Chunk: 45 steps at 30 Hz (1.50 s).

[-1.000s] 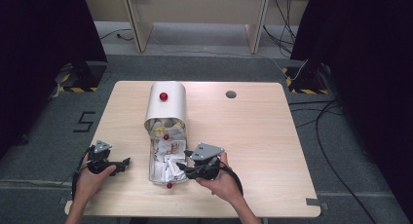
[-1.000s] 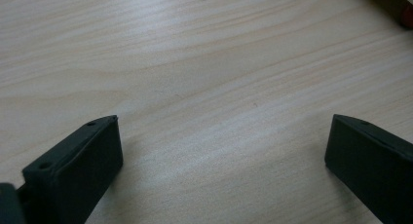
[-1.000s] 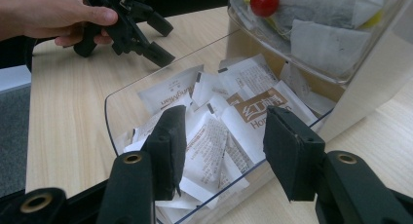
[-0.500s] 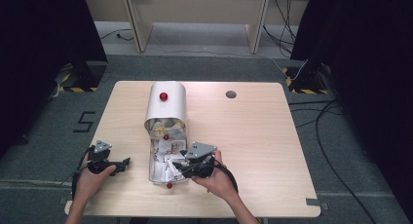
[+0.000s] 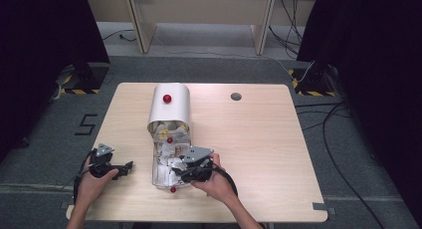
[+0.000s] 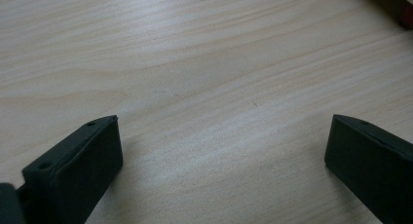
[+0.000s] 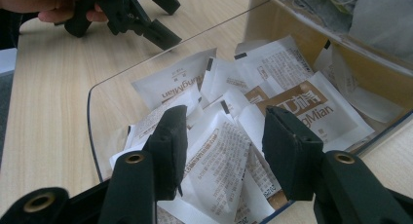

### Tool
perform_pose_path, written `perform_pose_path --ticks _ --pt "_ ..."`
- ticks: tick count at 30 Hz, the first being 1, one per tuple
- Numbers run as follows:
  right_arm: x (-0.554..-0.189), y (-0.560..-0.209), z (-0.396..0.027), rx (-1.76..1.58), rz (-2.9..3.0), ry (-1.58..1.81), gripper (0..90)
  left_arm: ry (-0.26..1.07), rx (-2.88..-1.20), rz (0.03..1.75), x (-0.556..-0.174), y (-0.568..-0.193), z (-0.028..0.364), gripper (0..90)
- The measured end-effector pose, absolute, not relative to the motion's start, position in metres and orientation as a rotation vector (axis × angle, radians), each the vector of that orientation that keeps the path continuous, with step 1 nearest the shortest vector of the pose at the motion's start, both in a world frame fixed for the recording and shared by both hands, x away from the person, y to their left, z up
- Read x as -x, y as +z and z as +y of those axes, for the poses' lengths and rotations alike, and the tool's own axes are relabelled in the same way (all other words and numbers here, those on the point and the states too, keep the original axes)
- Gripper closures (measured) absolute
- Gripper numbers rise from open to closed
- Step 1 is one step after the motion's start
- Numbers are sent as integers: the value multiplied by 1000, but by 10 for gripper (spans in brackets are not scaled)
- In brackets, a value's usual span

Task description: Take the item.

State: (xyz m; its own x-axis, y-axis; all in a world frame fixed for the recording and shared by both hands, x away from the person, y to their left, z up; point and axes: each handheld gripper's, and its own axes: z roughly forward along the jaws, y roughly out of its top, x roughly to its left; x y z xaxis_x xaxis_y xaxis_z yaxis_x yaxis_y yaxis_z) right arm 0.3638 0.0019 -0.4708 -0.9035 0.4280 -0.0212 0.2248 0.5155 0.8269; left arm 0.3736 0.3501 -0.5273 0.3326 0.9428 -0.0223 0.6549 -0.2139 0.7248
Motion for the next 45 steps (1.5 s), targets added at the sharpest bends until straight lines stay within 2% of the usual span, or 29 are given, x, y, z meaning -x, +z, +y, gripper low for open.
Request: perform_pose_path --ticks 7,13,14,15,16,22,23,26,45 --pt "-365 -473 3 -559 2533 1316 534 575 -1957 1398 -374 -527 350 0" --pt "-363 -476 7 -545 2560 1284 597 575 -1957 1398 -374 -527 350 0" --pt "-363 -476 6 -547 2555 1281 635 575 -1957 1398 -374 -527 350 0" --pt "-363 -476 6 -547 2555 1281 635 575 -1957 1398 -374 -527 350 0" --pt "-363 -476 4 -560 2552 1283 682 575 -1957 1398 -374 -527 350 0" --pt "-363 -476 3 -541 2551 1265 753 575 -1957 1398 -374 -527 350 0" --pt "-362 -476 4 -535 2551 1269 795 575 -1957 1398 -374 -527 350 0" --pt "-359 -474 4 -511 2539 1265 840 575 -1957 1398 -374 -527 350 0" --pt "-355 -448 -10 -493 2436 1401 874 575 -1957 1399 -374 -527 350 0"
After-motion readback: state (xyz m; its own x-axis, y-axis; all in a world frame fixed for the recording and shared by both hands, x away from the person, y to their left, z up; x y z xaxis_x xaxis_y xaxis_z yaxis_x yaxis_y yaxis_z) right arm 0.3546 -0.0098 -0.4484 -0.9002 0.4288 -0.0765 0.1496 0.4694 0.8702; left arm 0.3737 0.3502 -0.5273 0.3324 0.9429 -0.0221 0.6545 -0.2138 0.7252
